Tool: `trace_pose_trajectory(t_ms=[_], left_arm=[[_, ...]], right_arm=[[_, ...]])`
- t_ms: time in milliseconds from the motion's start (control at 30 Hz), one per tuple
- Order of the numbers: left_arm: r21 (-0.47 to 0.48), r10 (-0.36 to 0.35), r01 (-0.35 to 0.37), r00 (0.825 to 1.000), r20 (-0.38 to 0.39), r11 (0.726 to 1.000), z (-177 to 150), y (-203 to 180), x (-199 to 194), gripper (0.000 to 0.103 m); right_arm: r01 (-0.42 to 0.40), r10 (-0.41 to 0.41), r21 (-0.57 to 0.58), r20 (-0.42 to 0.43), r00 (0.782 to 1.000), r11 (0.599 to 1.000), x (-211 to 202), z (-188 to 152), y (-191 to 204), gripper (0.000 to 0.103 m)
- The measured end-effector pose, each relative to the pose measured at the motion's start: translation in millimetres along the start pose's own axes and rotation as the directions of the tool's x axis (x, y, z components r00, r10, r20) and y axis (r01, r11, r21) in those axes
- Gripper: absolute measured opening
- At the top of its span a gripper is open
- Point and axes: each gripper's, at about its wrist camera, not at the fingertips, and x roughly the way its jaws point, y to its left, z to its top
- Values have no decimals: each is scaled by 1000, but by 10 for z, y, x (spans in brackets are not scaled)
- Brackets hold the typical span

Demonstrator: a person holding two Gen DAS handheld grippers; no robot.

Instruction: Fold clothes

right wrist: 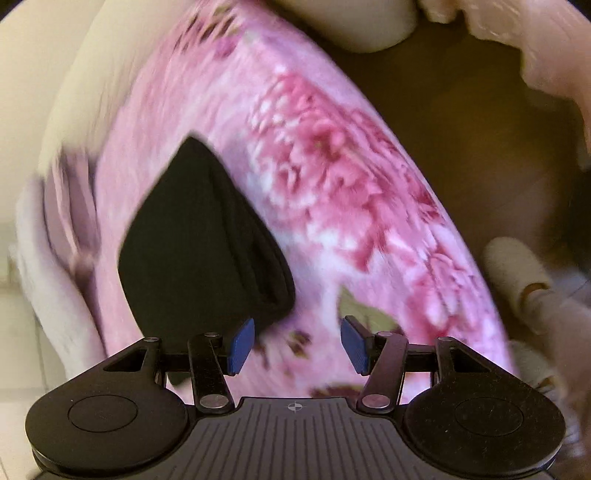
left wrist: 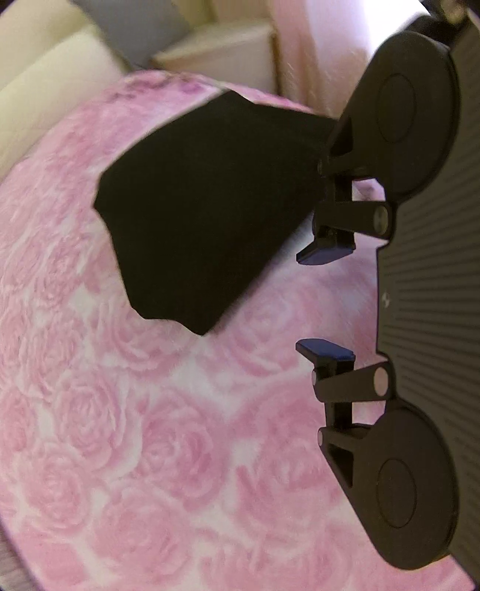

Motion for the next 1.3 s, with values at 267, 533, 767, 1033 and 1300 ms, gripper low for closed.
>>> trace_pose_trajectory(t_ms=[267,533,767,1033,1300], left_arm=[[-252,-156,163,987,47,954,172,294,275,40],[-409,-221,265,963,151,873,257,463,548,43],[-394,-216,284,954,208,874,127,372,589,9],[-279,-230,266,961,155,923,-472,-129,470,8],[-77,-76,80,996,49,994,-481,-166,294,13]], right_arm=[[-155,139,335,73,988,930,289,-91,-163,56],[-177,163,298,72,984,938,615,-139,-173,56],[-144,145,91,-10,989,985,745,83,-18,17],[-141,152,-207,41,987,968,314,591,131,16],[-20,22,-445,1,1000,896,281,954,145,32]])
